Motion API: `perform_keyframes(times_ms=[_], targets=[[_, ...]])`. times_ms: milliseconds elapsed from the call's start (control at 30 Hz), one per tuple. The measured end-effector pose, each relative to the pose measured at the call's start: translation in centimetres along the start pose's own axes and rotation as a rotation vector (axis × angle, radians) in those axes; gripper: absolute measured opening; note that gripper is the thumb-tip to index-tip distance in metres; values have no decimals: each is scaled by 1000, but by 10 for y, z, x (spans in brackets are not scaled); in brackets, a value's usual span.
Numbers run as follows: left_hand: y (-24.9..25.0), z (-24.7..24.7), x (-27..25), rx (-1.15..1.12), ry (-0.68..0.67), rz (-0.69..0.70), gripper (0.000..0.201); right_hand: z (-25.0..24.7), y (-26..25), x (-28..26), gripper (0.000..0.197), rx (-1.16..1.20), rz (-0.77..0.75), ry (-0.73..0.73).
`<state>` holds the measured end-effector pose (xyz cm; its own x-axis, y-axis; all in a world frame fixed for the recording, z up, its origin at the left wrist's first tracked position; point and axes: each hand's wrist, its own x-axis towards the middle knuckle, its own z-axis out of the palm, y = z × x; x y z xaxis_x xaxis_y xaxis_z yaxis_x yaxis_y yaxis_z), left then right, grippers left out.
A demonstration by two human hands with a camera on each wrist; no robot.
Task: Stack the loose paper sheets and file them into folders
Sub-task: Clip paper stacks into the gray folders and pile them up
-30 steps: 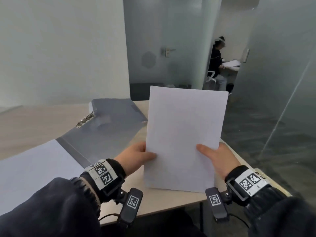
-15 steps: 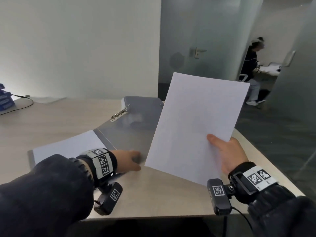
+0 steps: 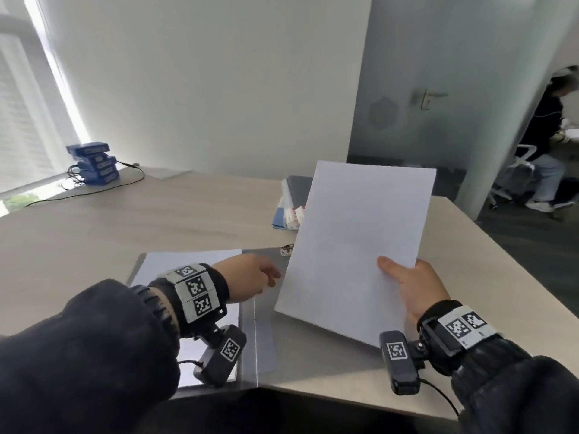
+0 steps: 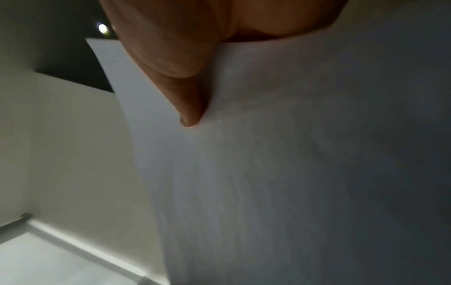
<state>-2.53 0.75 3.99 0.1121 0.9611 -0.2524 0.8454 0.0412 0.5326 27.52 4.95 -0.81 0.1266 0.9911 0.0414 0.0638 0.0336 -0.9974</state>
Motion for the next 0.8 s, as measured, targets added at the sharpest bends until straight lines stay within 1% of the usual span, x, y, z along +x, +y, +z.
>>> perform_keyframes(times_ms=[33,67,133,167,200,267,367,433,500,600,633,700,800], targets=[[-6,0,4,-81,78,21,40,4,-2,-4,11,3,-26,-11],[-10,0,6,-182,131,42,46,7,-5,-7,9,17,-54,-24],[-18,2,11,-389,172,72,69,11,-11,-11,7,48,-95,-58],[-21,3,13,-422,167,79,80,13,-12,-11,7,49,-104,-63],[-21,5,13,-382,142,97,83,14,-13,-10,7,43,-110,-66],[-20,9,10,-179,25,102,73,13,-10,-6,8,-2,-105,-69],[-16,16,6,79,-137,43,59,8,-2,-6,6,-104,-38,-115],[-13,19,6,160,-189,25,54,6,6,-9,6,-115,37,-142],[-11,21,5,126,-219,31,49,4,12,-12,10,-83,62,-128],[-13,23,8,-22,-228,68,45,5,12,-18,14,-7,29,-91],[-14,24,10,-92,-197,84,45,4,9,-20,13,22,14,-80],[-14,25,17,-337,-99,117,45,3,0,-24,9,55,-28,-58],[-1,21,19,-736,15,195,19,1,-18,-25,6,61,-114,-47]])
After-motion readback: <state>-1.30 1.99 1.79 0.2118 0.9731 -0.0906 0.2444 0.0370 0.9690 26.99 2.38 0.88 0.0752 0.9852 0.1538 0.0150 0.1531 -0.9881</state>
